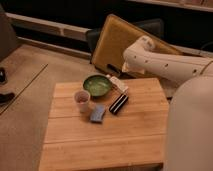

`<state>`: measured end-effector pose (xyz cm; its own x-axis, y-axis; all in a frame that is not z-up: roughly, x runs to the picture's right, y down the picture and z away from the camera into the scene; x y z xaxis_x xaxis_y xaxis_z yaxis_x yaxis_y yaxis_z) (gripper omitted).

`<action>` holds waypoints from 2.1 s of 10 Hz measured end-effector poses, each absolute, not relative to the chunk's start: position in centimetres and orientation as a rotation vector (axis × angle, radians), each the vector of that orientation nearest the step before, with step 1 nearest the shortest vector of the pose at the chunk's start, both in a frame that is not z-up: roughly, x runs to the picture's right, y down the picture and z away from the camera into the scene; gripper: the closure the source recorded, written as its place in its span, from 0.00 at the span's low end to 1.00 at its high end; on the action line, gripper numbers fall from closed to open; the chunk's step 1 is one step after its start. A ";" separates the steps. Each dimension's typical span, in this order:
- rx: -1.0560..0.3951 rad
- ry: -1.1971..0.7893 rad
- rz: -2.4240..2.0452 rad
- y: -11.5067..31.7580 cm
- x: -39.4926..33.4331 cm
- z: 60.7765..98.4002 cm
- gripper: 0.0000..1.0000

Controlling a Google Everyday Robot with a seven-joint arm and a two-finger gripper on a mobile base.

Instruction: Pick up the ceramic bowl

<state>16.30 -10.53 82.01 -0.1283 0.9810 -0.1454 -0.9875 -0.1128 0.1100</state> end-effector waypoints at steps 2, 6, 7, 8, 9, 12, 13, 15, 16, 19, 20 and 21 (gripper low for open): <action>-0.071 0.207 1.727 -10.0 16.6 82.7 0.35; -0.312 0.211 1.763 -6.5 11.8 87.9 0.35; -0.355 0.216 1.740 -6.0 10.8 88.9 0.35; -0.398 0.217 1.717 -5.7 9.7 89.7 0.35; -0.462 0.218 1.675 -5.2 7.6 90.8 0.35; -0.608 0.228 1.593 -2.9 3.1 92.4 0.35; -0.647 0.246 1.558 -1.8 2.2 92.8 0.35; -0.655 0.250 1.550 -1.6 2.1 92.9 0.35; -0.654 0.250 1.551 -1.6 2.2 92.9 0.35; -0.653 0.252 1.532 -1.6 1.9 93.3 0.35; -0.657 0.251 1.519 -1.6 1.3 93.6 0.35; -0.666 0.255 1.503 -1.4 0.6 94.1 0.35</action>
<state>0.58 -1.44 94.06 0.0823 0.8325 -0.5479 -0.9666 -0.0672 -0.2472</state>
